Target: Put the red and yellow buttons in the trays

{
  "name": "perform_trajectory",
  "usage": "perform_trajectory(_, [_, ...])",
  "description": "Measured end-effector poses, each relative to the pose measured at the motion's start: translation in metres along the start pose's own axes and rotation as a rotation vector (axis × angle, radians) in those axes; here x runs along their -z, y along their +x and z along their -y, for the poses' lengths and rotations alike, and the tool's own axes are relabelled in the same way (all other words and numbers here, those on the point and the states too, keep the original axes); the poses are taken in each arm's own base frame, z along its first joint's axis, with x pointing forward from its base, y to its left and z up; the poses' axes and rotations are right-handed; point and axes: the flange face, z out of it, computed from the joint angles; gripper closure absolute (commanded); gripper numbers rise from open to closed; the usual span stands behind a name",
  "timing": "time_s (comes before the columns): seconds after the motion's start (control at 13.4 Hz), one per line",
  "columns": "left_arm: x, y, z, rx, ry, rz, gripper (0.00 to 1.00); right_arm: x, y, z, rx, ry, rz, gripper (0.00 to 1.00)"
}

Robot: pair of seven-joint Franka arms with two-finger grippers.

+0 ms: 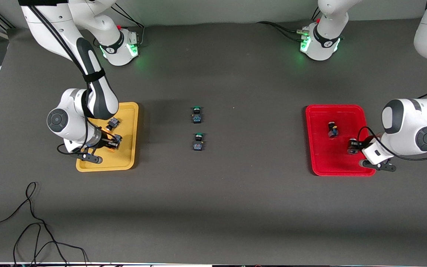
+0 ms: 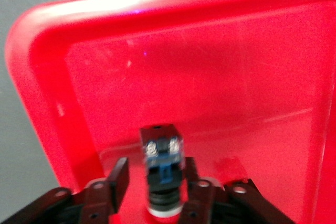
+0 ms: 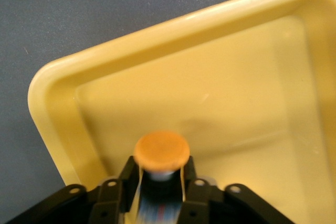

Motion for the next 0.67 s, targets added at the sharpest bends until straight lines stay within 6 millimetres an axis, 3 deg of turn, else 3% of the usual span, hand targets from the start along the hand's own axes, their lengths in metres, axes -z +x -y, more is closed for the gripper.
perform_trajectory(0.15, [0.038, -0.002, -0.004, -0.005, 0.029, 0.01, 0.0, 0.001, 0.001, 0.0, 0.001, 0.001, -0.004, 0.0])
perform_trajectory(0.37, [0.139, -0.012, -0.04, 0.001, 0.113, 0.011, 0.0, 0.01, 0.004, 0.004, 0.019, 0.015, -0.024, 0.0])
perform_trajectory(0.52, [0.21, -0.027, -0.078, 0.012, 0.151, 0.0, 0.0, 0.036, 0.01, 0.005, 0.051, 0.047, -0.068, 0.0])
perform_trajectory(0.67, [0.27, -0.047, -0.105, 0.052, 0.125, -0.009, 0.0, 0.084, 0.02, -0.008, 0.089, 0.103, -0.131, 0.0])
